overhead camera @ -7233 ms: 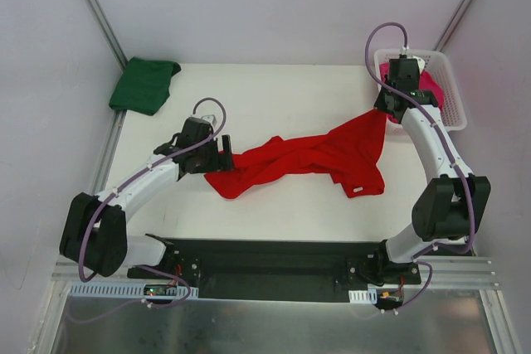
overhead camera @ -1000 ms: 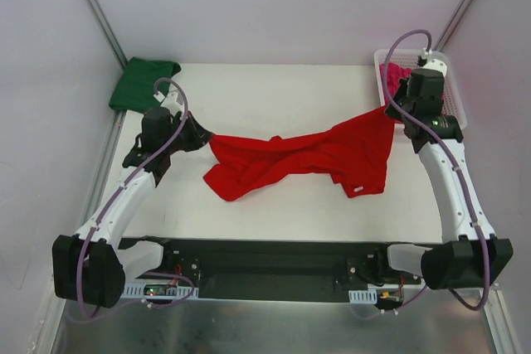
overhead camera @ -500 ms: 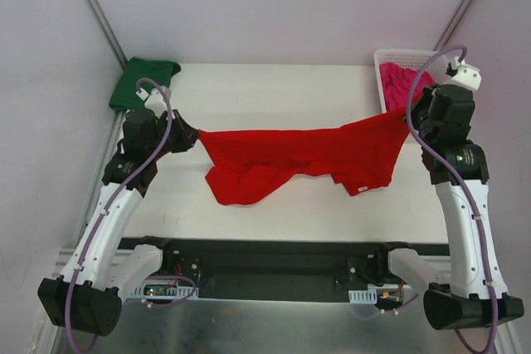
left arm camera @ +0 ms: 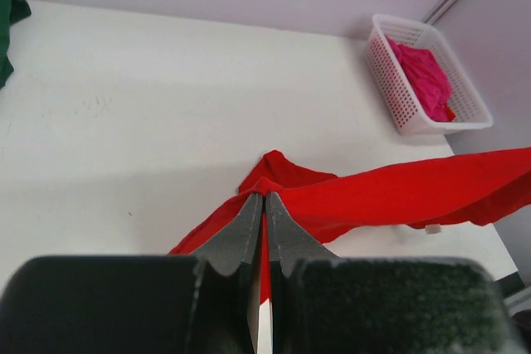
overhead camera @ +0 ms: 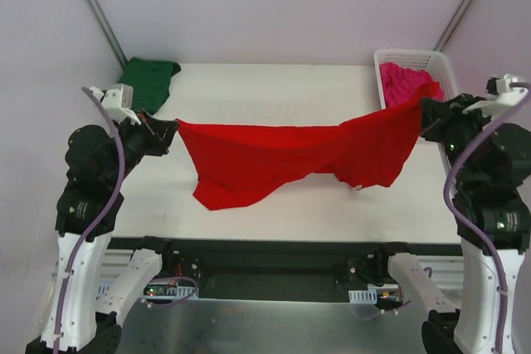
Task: Fold and stack the t-shirts
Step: Flatten out the tshirt
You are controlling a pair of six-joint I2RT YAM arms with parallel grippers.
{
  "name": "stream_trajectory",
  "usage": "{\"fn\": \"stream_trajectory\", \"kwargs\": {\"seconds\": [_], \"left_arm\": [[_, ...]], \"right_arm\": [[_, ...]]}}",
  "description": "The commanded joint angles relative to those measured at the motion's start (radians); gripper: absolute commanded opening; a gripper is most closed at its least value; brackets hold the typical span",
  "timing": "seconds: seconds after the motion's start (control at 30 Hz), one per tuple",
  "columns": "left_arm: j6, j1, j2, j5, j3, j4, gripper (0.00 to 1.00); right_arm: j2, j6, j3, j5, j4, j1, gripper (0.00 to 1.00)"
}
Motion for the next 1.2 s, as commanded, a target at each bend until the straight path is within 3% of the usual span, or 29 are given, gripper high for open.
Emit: {"fn": "stream_trajectory", "kwargs": {"seconds": [0.0, 0.33, 0.67, 0.9, 1.17], "left_arm": [[0.037, 0.01, -0.067, 0.047, 0.097, -0.068, 0.0], [0.083, 0.01, -0.145, 0.111, 0.308, -0.191, 0.0], [0.117, 0.01, -0.174, 0.124, 0.598, -0.309, 0.0], [0.119, 0.01, -0.202, 0.095, 0.611, -0.308, 0.0], [0.139, 0.01, -0.162, 0.058, 0.413, -0.239, 0.0]], "right_arm": [[-0.051, 0.001, 0.117, -0.172, 0.041, -0.006, 0.02], [-0.135, 0.059, 0.289, -0.348, 0.013, -0.006, 0.02], [-0.178, 0.027, 0.538, -0.353, -0.1, -0.007, 0.02], [-0.164, 0.029, 0.625, -0.359, -0.114, -0.007, 0.02], [-0.137, 0.03, 0.366, -0.344, -0.001, -0.007, 0.02]]}}
